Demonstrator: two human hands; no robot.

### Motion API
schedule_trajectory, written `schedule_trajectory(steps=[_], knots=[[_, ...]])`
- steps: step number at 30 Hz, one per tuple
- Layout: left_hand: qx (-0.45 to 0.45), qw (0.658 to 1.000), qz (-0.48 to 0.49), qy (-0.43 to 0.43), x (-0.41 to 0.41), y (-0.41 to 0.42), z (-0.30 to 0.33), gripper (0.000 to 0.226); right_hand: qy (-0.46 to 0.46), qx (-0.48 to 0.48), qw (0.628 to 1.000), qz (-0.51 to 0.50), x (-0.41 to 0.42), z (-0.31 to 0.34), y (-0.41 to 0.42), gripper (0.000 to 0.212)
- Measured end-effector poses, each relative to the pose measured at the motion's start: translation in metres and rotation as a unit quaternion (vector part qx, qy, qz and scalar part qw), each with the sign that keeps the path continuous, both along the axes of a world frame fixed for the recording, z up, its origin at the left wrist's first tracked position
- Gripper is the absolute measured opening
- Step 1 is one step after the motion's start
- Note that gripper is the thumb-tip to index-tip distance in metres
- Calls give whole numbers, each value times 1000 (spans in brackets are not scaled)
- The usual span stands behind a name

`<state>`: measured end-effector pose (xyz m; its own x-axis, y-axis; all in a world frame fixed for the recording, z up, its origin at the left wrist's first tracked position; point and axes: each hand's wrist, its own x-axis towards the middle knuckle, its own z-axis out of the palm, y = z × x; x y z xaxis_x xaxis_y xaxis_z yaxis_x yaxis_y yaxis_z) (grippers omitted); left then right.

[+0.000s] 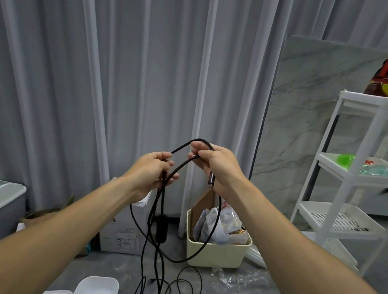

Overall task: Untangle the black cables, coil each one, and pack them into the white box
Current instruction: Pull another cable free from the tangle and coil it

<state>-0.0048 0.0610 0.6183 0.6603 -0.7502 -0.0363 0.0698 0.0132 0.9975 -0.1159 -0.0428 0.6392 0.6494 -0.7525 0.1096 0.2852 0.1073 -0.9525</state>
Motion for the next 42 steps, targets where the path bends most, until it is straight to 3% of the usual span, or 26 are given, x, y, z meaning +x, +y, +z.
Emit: schedule_trajectory(steps=[8,17,25,31,33,38,42], knots=[[86,971,-14,-221,9,4,0,26,23,-23,999,-9,3,9,-2,37],[190,914,71,-351,36,12,-16,26,26,-78,994,-72,-1,21,-12,45],[311,881,-19,-356,48,20,-35,59,10,-109,992,-70,-7,43,-13,43],[225,906,-7,-358,31,9,-27,68,29,-105,994,19,-7,42,-1,35],[181,925,9,-333,27,4,-22,64,50,-119,991,39,-8,37,3,35],[158,948,-3,-278,28,-8,-16,30,59,-129,987,73,-13,29,5,34],[114,962,20,-248,32,-12,-17,29,76,-127,985,94,-15,29,-2,33]])
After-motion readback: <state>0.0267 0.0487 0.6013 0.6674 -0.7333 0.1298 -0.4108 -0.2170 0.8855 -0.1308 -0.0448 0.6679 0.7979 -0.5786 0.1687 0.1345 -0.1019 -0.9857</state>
